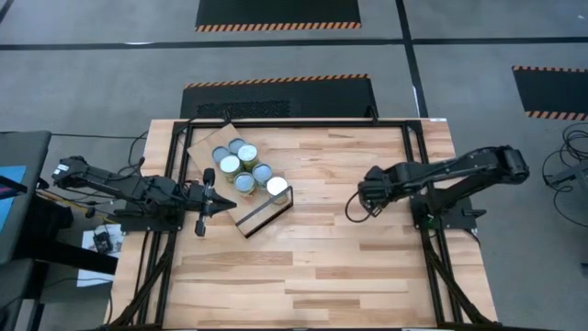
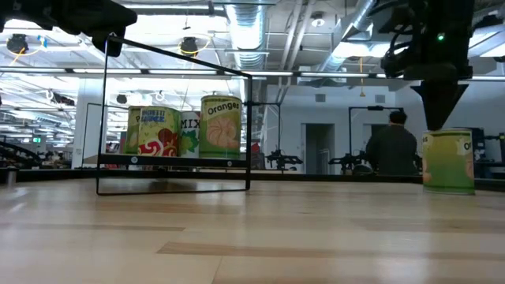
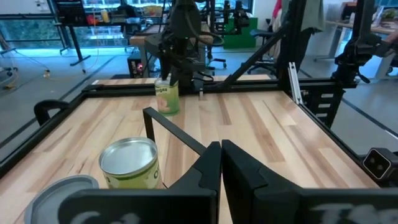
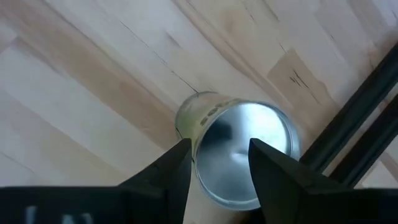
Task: Pick and place cans onto a shelf
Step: Put the large canned oranges on the shelf
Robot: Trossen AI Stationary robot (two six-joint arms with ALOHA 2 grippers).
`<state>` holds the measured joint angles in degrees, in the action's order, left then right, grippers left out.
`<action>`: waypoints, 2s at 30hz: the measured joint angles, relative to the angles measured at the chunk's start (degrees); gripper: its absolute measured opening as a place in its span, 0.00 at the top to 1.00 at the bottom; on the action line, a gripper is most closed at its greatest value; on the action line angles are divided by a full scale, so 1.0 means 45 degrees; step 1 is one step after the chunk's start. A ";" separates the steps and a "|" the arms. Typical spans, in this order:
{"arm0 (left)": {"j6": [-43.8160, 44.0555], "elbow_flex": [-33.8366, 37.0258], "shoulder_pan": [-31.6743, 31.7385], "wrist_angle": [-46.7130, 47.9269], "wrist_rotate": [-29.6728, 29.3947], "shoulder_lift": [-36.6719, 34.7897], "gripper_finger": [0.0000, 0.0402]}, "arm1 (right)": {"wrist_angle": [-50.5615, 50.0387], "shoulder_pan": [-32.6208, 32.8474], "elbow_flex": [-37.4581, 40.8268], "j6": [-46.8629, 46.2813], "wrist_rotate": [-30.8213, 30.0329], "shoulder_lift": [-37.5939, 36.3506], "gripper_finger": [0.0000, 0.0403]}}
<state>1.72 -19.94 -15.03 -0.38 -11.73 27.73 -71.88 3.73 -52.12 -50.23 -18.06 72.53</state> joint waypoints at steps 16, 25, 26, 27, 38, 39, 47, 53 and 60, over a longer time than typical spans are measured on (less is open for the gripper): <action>0.0029 -0.0019 0.0000 0.0191 0.0006 0.0004 0.99 | 0.0622 -0.0869 -0.0044 0.0775 0.0016 0.1543 0.67; 0.0073 -0.0019 0.0000 0.0199 0.0006 0.0000 0.99 | 0.0817 -0.0704 -0.0073 0.1188 0.0058 0.1292 0.91; 0.0073 -0.0019 0.0000 0.0199 0.0006 0.0004 0.99 | 0.0875 -0.0624 -0.0143 0.1252 0.0159 0.1238 0.94; 0.0073 -0.0019 0.0000 0.0199 0.0006 0.0001 0.99 | 0.0951 -0.0524 -0.0232 0.1325 0.0269 0.1181 0.96; 0.0053 -0.0019 0.0000 0.0194 0.0001 0.0000 0.99 | 0.1875 0.1084 -0.2669 0.1839 0.0854 0.1273 0.99; 0.0052 -0.0019 0.0000 0.0194 0.0001 0.0001 0.99 | 0.2137 0.1314 -0.2928 0.1839 0.0840 0.1314 0.99; -0.0102 -0.0019 0.0000 0.0165 -0.0004 0.0000 0.99 | 0.3925 0.3265 -0.5728 0.2759 0.0653 0.3698 0.98; -0.0102 -0.0019 0.0000 0.0187 -0.0004 0.0005 0.99 | 0.4042 0.4319 -0.9701 0.4839 0.0718 0.6873 0.98; -0.0102 -0.0019 0.0000 0.0193 -0.0004 0.0000 0.99 | 0.3236 0.4402 -1.3917 0.7371 0.0306 1.0057 0.98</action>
<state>1.26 -20.03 -15.03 0.49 -11.75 27.73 -57.32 23.53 -114.74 -17.06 -16.69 117.79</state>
